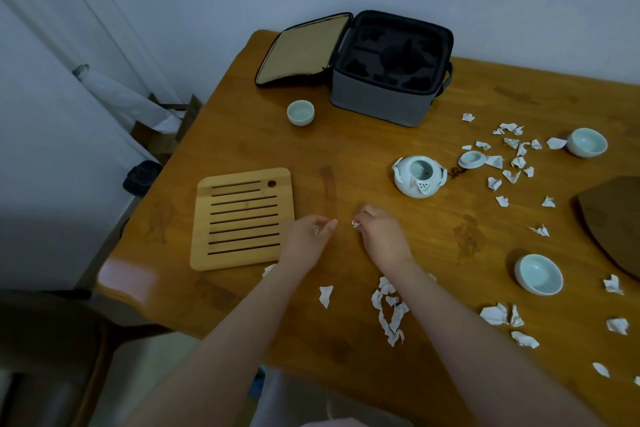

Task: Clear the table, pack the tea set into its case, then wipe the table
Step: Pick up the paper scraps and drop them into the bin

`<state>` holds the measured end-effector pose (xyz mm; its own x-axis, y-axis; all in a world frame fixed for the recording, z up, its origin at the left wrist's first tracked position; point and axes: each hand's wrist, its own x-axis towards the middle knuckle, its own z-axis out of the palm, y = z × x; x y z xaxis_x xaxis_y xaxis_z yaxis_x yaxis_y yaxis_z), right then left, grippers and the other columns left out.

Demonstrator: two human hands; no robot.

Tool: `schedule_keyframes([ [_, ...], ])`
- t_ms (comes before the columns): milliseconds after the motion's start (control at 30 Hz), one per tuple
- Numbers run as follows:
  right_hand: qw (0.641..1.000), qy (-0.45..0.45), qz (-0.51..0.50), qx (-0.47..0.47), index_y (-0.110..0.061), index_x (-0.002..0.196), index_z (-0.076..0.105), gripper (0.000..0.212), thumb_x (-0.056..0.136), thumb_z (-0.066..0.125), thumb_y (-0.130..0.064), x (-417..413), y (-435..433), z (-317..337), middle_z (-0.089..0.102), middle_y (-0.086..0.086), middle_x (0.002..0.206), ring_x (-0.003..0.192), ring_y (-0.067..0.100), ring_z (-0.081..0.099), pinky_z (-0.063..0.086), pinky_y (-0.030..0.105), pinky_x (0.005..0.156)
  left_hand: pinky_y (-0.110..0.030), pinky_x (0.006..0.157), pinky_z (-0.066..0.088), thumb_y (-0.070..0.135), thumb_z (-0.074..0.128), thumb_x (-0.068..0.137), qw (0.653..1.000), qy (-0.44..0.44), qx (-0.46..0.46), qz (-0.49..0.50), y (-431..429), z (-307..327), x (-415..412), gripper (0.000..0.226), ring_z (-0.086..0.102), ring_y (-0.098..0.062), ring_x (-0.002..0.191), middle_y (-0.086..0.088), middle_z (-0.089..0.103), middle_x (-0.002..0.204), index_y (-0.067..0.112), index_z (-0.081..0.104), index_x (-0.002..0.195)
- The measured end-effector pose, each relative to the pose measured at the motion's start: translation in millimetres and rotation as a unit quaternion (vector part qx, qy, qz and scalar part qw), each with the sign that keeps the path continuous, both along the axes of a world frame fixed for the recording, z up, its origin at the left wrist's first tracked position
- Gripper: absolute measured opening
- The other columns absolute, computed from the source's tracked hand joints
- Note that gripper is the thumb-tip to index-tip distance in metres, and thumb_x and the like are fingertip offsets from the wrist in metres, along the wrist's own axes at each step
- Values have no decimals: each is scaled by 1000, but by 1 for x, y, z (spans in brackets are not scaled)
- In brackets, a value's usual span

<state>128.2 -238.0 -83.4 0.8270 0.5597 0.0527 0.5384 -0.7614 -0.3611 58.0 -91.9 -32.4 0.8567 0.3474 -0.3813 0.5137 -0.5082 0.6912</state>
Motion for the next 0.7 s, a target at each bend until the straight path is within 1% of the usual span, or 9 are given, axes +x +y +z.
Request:
schedule_keyframes([
  [133, 997, 38, -38, 55, -5, 88, 73, 9, 86, 65, 0, 1, -4, 3, 66, 7, 91, 84, 24, 61, 50, 35, 73, -26, 90, 40, 36, 47, 100, 998, 16, -62, 30, -14, 4, -3, 32, 51, -16, 117, -1, 58, 128, 20, 59, 125],
  [200, 985, 82, -91, 124, -6, 87, 73, 9, 88, 65, -3, -4, -4, 11, 67, 5, 91, 82, 17, 60, 48, 27, 76, -28, 78, 47, 36, 49, 99, 981, 42, -153, 109, -22, 6, -2, 28, 56, -19, 100, -4, 60, 117, 21, 60, 120],
  [267, 958, 131, -151, 205, -8, 87, 74, 9, 88, 66, -4, -12, -3, 24, 67, 2, 89, 77, 7, 58, 42, 12, 73, -21, 54, 39, 34, 52, 98, 937, 80, -271, 208, -29, 10, 0, 23, 49, -14, 73, -4, 57, 95, 20, 60, 114],
  [300, 941, 159, -178, 241, -10, 87, 74, 9, 88, 67, -5, -17, 0, 31, 67, 0, 88, 76, 3, 57, 41, 8, 70, -19, 48, 33, 31, 53, 97, 908, 97, -320, 251, -30, 12, 1, 21, 44, -11, 66, -3, 53, 88, 18, 61, 111],
  [400, 885, 244, -226, 325, -18, 85, 73, 11, 90, 66, -11, -33, 8, 53, 69, -6, 82, 73, 1, 60, 44, 8, 66, -16, 40, 26, 25, 56, 96, 821, 133, -428, 354, -32, 17, 3, 14, 41, -9, 59, -3, 52, 86, 14, 64, 100],
  [500, 865, 281, -219, 352, -19, 88, 74, 10, 90, 67, -11, -55, 14, 71, 70, -8, 80, 71, -3, 61, 45, 8, 63, -15, 32, 26, 21, 56, 95, 752, 123, -521, 386, -36, 15, -3, 15, 45, -7, 51, -3, 54, 76, 8, 63, 98],
  [600, 845, 286, -252, 375, -16, 94, 75, 8, 88, 70, -14, -66, 21, 80, 70, -4, 85, 75, 2, 63, 45, 7, 58, -17, 42, 37, 22, 49, 98, 716, 96, -576, 383, -41, 18, -5, 22, 55, -11, 65, -6, 62, 83, 7, 64, 105],
  [667, 851, 267, -266, 367, -19, 95, 75, 9, 87, 72, -18, -71, 27, 83, 70, -9, 86, 79, 2, 64, 46, 8, 61, -24, 66, 49, 24, 42, 100, 683, 78, -620, 378, -42, 24, -8, 30, 63, -18, 81, -11, 67, 92, 5, 65, 103],
  [700, 857, 256, -266, 358, -20, 95, 76, 9, 86, 72, -19, -72, 29, 82, 70, -11, 87, 82, 2, 64, 47, 9, 66, -29, 75, 50, 25, 39, 100, 669, 71, -640, 371, -43, 30, -9, 32, 64, -21, 87, -13, 68, 90, 4, 64, 101],
])
